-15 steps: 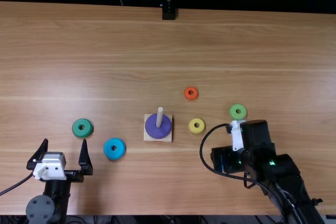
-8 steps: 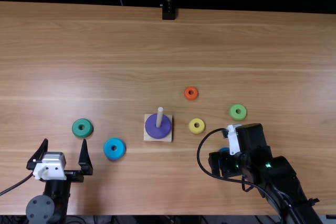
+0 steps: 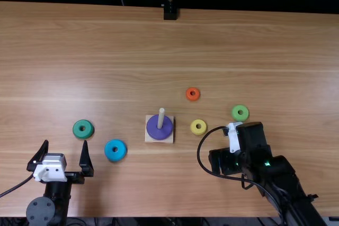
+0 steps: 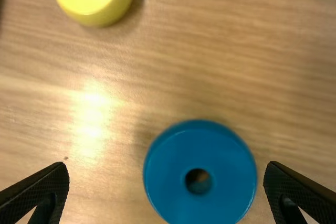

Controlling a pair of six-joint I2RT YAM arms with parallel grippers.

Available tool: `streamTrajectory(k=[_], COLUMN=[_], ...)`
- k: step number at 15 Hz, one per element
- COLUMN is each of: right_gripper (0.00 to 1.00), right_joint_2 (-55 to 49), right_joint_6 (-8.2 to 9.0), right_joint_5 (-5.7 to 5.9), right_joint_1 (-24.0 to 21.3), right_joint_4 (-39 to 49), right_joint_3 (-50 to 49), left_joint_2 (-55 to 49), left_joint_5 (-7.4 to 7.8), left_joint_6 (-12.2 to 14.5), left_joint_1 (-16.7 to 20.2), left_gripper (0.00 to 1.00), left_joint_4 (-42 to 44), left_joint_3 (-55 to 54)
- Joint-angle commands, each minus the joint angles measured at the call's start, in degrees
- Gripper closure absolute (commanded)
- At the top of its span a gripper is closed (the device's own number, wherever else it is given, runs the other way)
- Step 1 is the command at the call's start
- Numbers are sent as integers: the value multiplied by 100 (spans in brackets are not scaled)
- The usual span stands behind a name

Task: Build the Hanoi tower: stack the rings onto the peg from bottom to top in this color order: purple, dark blue, light blue, dark green, light green, yellow, orange.

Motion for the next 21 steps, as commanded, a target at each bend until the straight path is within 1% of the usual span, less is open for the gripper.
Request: streamTrajectory(k=[1,11,13,15,17,19,20,21], right_gripper=[0,0,0,0,0,0,0,0], right_joint_2=[171,276,276,276,276,276,276,276], right_joint_6=[37,6,-26,6,-5,-5,-5,16], right_joint_5=[56,77,56,4,67,77,193,499], right_joint_1=[33,15,15,6,24,24,15,6], right_joint_4=[14,25,25,25,25,25,25,25], right_joint_3=[-127,-232,-197,-118,-91,58,84,102], left_joint_2=[-62,-62,-62,-62,-62,-62,-62,-62], left_joint_5=[-36,-36,-36,-36,-36,-36,-36,-36], left_joint_6=[-4,-4,7,7,7,-4,-4,7], left_joint_1=[46,46,46,46,46,46,46,46], left_gripper=[0,0,0,0,0,0,0,0], left_joint_4=[-100,-100,-100,-100,-100,-100,-100,-100], left_joint_3=[-126,-126,-126,-126,-126,-126,-126,-126])
